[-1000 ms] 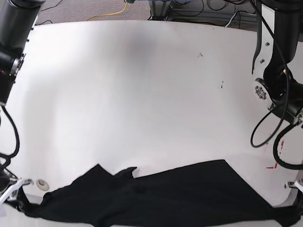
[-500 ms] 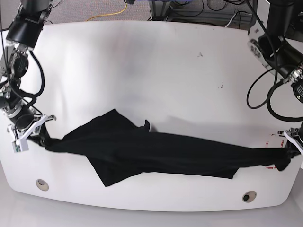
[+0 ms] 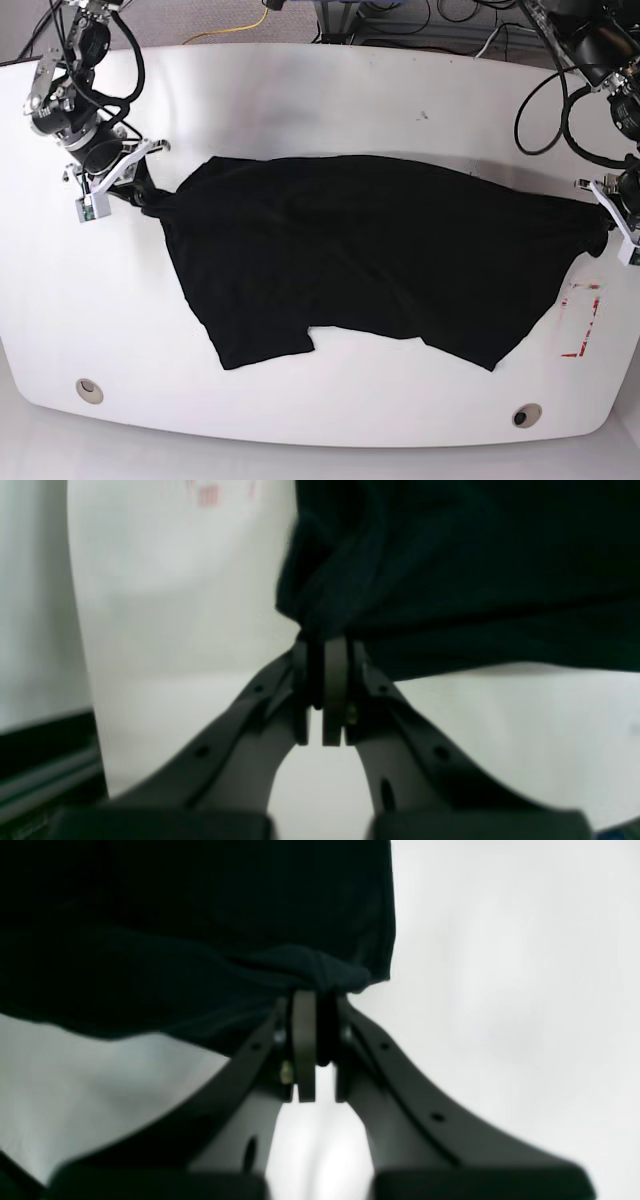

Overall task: Layout the t-shirt on the table in an organized manner, then fold the t-shirt properly
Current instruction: 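Lay the shirt down, pulling both grippers apart along its edge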

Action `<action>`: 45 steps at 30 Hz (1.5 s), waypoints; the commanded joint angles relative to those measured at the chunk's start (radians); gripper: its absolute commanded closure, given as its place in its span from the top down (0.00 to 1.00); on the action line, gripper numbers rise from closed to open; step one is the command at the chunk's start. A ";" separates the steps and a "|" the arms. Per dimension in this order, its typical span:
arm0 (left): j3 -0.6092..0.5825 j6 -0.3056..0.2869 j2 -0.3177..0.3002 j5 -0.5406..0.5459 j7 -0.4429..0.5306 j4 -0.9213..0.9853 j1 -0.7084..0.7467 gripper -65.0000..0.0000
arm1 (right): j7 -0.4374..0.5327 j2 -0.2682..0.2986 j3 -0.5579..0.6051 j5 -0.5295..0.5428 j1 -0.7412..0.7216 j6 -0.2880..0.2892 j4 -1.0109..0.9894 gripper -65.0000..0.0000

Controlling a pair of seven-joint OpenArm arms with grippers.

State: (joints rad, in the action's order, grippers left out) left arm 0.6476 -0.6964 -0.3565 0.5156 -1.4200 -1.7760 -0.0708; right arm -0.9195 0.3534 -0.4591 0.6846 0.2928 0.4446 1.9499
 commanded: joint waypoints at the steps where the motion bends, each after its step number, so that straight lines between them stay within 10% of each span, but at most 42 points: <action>1: 0.004 -0.002 -0.019 0.011 0.024 -0.048 0.032 0.00 | 0.035 0.011 -0.013 0.014 0.030 -0.002 0.038 0.01; 15: 0.143 -0.002 -0.019 0.011 0.024 -0.115 0.233 0.00 | -0.016 0.017 -0.089 0.074 0.168 0.004 0.058 0.01; 41: 0.039 -0.002 0.092 -0.127 0.058 -0.041 -0.051 0.00 | -0.008 0.065 0.132 0.068 -0.375 0.004 -0.516 0.02; 45: 0.039 -0.002 0.092 -0.133 0.058 -0.041 -0.053 0.00 | 0.000 0.074 0.130 0.068 -0.395 0.000 -0.576 0.20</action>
State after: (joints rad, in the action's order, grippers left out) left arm 0.6827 -0.6968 -0.2466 0.3801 -1.3731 -1.8038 -0.1078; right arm -0.9424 0.3973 -0.3202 0.7372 -0.0795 0.4427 1.3735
